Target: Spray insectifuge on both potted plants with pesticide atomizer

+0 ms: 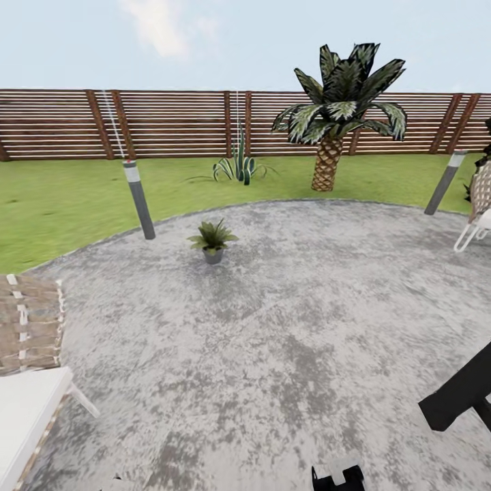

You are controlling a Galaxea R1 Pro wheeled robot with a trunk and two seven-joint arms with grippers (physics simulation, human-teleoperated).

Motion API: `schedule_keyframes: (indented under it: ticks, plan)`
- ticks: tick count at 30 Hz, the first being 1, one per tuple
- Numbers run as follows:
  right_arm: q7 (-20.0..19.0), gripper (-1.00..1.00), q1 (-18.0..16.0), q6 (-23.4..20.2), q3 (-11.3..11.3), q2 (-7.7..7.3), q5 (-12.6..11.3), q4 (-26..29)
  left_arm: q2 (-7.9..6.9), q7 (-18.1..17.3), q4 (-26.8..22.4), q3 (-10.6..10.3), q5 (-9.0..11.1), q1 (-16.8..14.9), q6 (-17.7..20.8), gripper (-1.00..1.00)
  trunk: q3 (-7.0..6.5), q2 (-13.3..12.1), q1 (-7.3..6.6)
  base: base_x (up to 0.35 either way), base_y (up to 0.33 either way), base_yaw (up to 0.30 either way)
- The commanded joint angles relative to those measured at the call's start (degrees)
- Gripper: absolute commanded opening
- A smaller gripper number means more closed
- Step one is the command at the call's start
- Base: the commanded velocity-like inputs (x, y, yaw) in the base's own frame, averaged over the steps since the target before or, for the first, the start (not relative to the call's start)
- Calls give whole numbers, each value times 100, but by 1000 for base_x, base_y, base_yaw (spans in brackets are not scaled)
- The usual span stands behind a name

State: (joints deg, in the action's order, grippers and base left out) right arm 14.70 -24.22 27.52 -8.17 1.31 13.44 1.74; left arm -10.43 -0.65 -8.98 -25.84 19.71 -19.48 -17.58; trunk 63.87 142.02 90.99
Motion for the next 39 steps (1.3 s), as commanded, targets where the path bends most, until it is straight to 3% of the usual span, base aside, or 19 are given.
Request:
schedule_keyframes:
  ticks: [1,39]
  plan:
    - [60,100,-4,-1,-45,1,27,-7,-3,-6,2,-45,60,-3,-17,-100,5,2,2,337,0,0]
    - [60,100,-4,3,-45,1,27,-7,-3,-6,2,-44,53,-3,-17,-100,5,2,2,337,0,0]
